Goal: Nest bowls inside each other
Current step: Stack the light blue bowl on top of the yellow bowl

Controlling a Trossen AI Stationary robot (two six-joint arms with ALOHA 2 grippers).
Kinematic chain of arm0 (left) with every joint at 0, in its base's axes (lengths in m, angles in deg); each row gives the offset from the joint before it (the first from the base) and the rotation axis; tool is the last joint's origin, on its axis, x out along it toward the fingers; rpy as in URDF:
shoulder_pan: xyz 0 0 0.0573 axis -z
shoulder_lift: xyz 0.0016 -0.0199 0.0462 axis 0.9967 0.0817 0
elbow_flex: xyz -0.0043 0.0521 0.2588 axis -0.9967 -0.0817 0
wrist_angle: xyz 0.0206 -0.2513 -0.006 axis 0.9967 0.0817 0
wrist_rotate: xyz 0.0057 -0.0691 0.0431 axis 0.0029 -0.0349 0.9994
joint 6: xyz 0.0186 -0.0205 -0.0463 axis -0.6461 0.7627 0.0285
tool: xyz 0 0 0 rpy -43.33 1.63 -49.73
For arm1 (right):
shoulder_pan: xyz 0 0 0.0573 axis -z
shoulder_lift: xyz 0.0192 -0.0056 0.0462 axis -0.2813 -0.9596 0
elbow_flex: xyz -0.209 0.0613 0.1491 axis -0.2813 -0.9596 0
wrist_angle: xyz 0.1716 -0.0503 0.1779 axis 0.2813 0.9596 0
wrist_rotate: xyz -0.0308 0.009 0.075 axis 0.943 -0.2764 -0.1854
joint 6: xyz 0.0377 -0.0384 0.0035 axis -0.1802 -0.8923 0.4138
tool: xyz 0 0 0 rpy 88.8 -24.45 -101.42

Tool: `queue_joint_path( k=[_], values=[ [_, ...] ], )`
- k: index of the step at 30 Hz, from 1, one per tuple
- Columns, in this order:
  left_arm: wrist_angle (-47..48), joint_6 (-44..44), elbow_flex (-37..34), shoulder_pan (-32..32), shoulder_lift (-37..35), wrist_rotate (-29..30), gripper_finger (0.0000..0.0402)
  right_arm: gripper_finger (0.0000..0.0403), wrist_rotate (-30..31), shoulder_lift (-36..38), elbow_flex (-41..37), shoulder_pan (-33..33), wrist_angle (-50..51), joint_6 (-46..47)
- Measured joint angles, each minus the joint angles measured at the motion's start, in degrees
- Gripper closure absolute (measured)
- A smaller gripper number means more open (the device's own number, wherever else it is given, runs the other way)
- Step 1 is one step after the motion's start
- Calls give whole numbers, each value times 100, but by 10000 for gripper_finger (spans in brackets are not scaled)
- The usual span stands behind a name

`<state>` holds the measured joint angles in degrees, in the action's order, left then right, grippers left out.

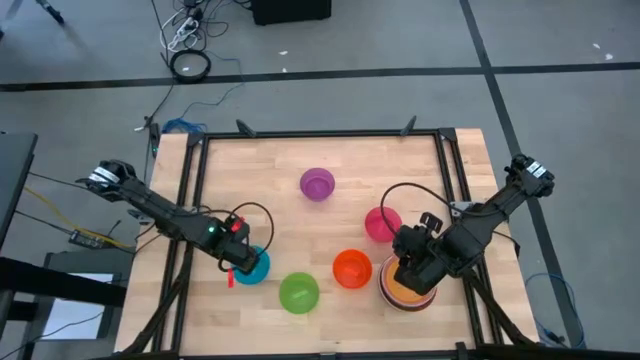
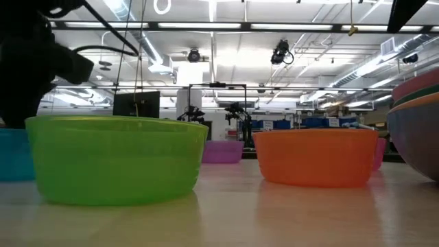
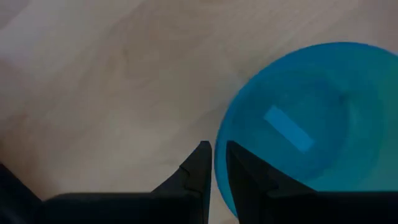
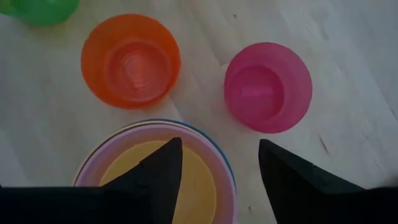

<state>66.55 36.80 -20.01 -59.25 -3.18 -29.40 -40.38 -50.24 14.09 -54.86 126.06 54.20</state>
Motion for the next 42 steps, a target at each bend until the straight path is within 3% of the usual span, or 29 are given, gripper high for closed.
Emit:
queue_joint_path(
  k=[9,20,25,29,34,42],
  values=[
    [-276,-11,-94,0,0,-50,335,202,-53,-2,0,50,-77,-63],
    [-323,-30,-105,-2,0,17,274,202,-55,-4,0,48,-110,-90],
    [-444,4,-346,-2,0,152,266,205,-34,-4,0,48,-126,-92],
    [-664,120,-621,-2,0,91,292,208,-27,-4,0,48,-127,-94],
    [-1257,-66,-784,-2,0,180,384,208,-2,-4,0,48,-126,-92],
    [-478,-670,104,-98,-128,816,397,213,365,-7,0,41,684,324]
  ],
)
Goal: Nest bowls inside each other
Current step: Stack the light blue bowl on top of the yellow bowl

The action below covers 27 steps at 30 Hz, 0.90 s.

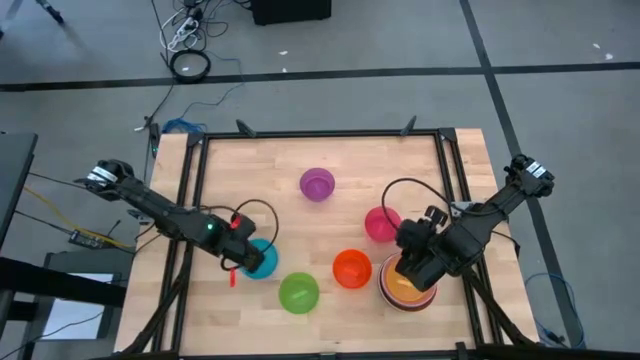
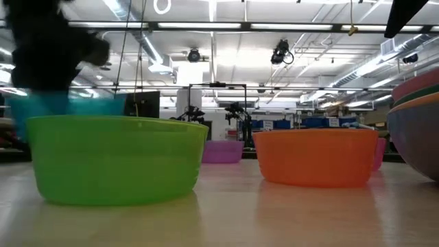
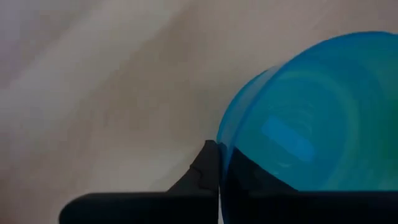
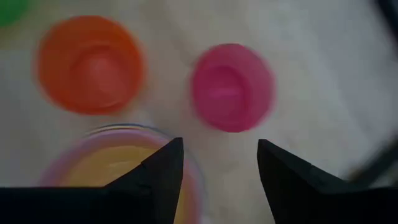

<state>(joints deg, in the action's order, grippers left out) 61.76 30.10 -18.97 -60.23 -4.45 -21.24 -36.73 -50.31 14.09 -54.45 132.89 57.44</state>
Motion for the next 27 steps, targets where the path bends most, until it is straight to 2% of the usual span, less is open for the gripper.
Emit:
queue_joint_path(
  k=[4,6,13,21,27],
  values=[
    [-27,-789,909,-182,-57,699,398,217,368,17,-3,-156,557,571],
    [-193,-1294,1338,-321,18,936,399,217,515,97,-4,-256,519,728],
    [-1365,-3250,2640,-753,893,1152,399,219,1534,624,-4,-904,519,1467],
    [-1834,-4518,4338,-1215,2615,635,400,220,2449,985,-2,-1376,472,1776],
    [-2224,-5091,5636,-1416,3938,-198,399,218,2719,1014,-2,-1567,422,1746]
  ],
)
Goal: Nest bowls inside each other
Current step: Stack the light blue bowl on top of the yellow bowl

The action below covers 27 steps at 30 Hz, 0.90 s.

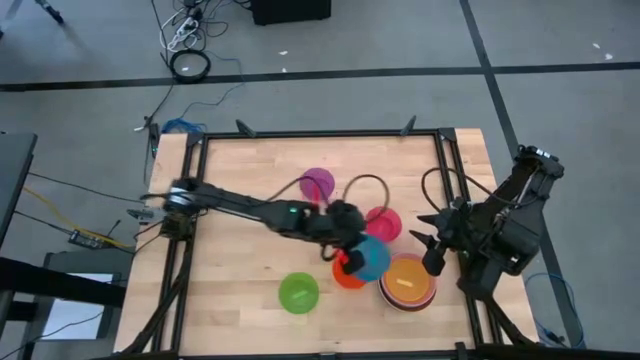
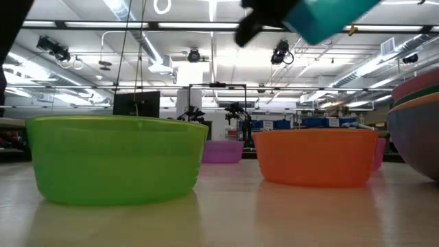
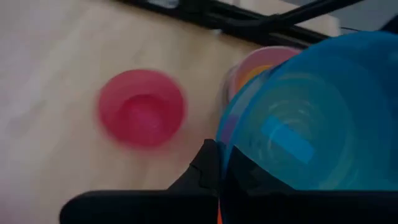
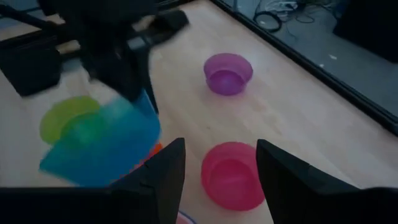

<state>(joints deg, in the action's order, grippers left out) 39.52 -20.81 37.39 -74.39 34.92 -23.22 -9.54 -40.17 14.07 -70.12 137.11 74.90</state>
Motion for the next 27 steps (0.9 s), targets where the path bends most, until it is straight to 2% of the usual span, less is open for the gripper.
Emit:
queue_joint_path(
  k=[5,10,19,27],
  values=[
    [90,-221,992,-134,888,-379,399,219,-1,0,0,-151,-83,2],
    [31,-299,1539,-242,1408,-487,398,220,-5,-2,0,-263,-118,49],
    [-279,-214,1770,-294,1825,-850,396,221,21,-1,0,-288,-160,48],
    [-547,-94,1772,-294,1825,-877,336,220,-8,-2,0,-288,-163,50]
  ],
)
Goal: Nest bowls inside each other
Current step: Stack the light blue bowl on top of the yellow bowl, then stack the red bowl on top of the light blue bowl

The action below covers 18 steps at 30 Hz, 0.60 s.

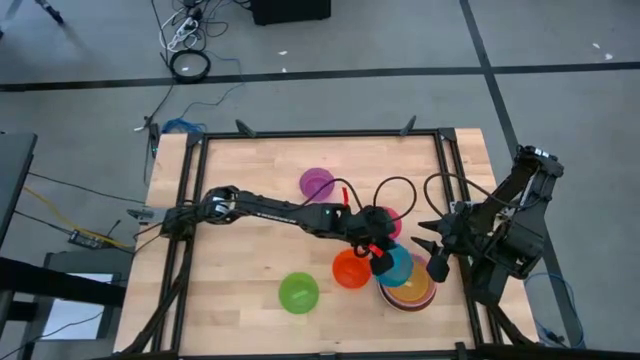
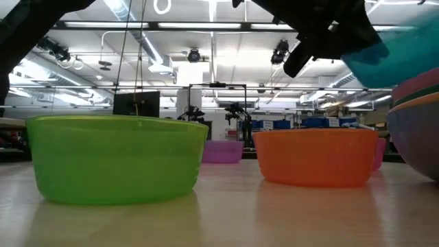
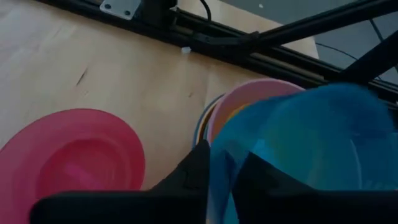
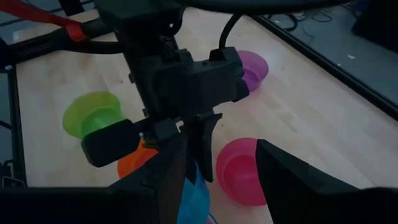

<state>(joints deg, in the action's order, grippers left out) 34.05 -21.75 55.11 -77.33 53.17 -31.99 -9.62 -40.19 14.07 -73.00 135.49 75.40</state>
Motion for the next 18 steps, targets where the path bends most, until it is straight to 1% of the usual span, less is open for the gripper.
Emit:
queue_joint_path(
  k=[7,18],
  values=[
    [-51,4,-2,21,0,-96,303,220,-10,0,0,0,-1,0],
    [-75,-77,-2,94,-13,-156,298,222,-14,0,0,0,-3,8]
  ],
)
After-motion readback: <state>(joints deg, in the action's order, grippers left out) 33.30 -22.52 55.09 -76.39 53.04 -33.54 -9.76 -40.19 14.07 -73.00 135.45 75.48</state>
